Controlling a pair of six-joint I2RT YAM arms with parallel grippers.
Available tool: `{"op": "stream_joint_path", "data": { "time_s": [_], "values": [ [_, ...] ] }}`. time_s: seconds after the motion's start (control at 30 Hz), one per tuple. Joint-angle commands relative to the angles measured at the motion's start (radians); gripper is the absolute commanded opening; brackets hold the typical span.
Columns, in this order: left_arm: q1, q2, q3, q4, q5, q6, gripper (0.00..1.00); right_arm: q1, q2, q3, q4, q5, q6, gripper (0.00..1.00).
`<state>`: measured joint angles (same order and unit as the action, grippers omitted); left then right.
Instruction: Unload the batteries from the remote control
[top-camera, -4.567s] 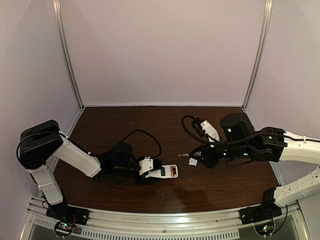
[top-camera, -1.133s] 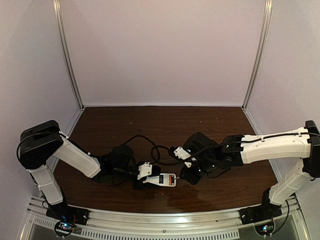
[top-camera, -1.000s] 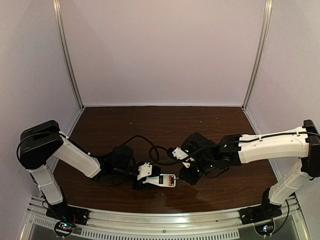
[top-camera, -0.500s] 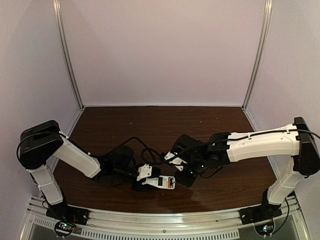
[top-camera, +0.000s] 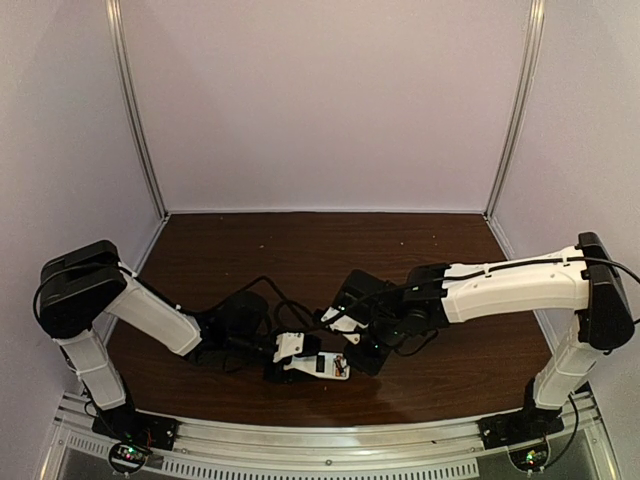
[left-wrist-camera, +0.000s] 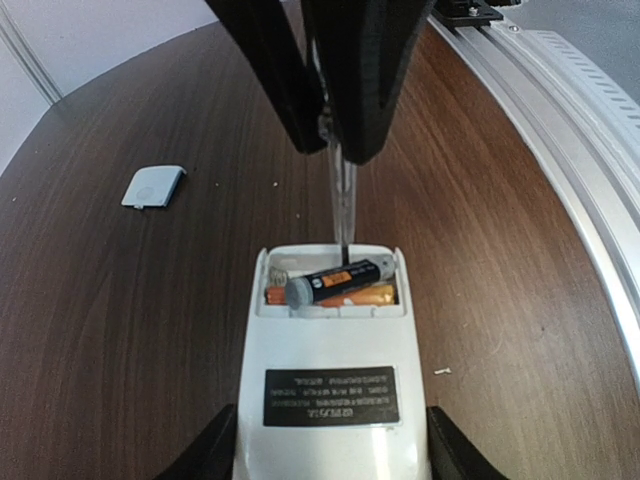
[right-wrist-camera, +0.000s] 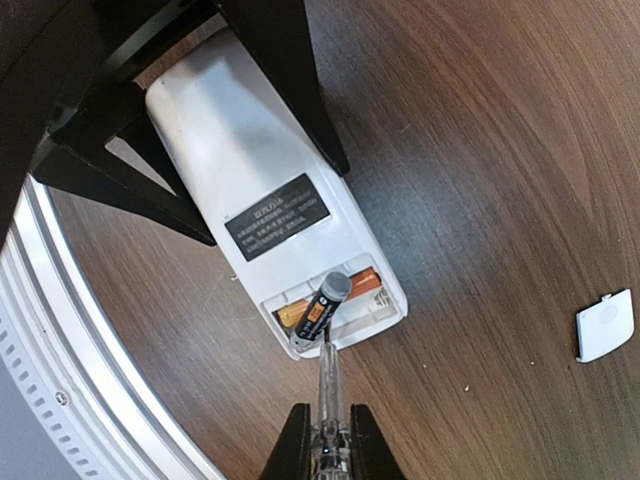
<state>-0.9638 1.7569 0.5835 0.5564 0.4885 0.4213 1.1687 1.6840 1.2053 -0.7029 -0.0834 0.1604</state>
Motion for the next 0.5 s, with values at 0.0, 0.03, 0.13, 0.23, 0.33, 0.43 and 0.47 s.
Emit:
{"op": "stream_joint_path", "data": {
  "time_s": [0.0, 0.03, 0.13, 0.23, 0.33, 0.43, 0.47],
  "values": [
    [-0.004, -0.004, 0.032, 0.054, 0.027, 0.012, 0.0, 0.007, -0.001, -0.023, -0.029, 0.009, -0.002, 0.0],
    [-0.004, -0.003, 0.032, 0.054, 0.027, 0.013, 0.0, 0.007, -0.004, -0.027, -0.027, 0.01, -0.001, 0.0],
    [-0.003, -0.002, 0.032, 0.053, 0.022, 0.013, 0.0, 0.008, -0.015, -0.037, -0.019, 0.015, 0.005, 0.0],
    [-0.004, -0.001, 0.032, 0.055, 0.021, 0.013, 0.0, 0.007, -0.029, -0.048, -0.01, 0.016, 0.008, 0.0],
    [-0.004, 0.002, 0.033, 0.055, 0.016, 0.012, 0.0, 0.007, -0.047, -0.06, 0.004, 0.02, 0.016, 0.0],
    [-0.004, 0.003, 0.032, 0.058, 0.014, 0.011, 0.0, 0.007, -0.074, -0.086, 0.033, 0.018, 0.025, 0.0],
    [-0.004, 0.003, 0.032, 0.061, 0.016, 0.011, 0.0, 0.007, -0.081, -0.097, 0.046, 0.016, 0.027, 0.0]
  ]
}}
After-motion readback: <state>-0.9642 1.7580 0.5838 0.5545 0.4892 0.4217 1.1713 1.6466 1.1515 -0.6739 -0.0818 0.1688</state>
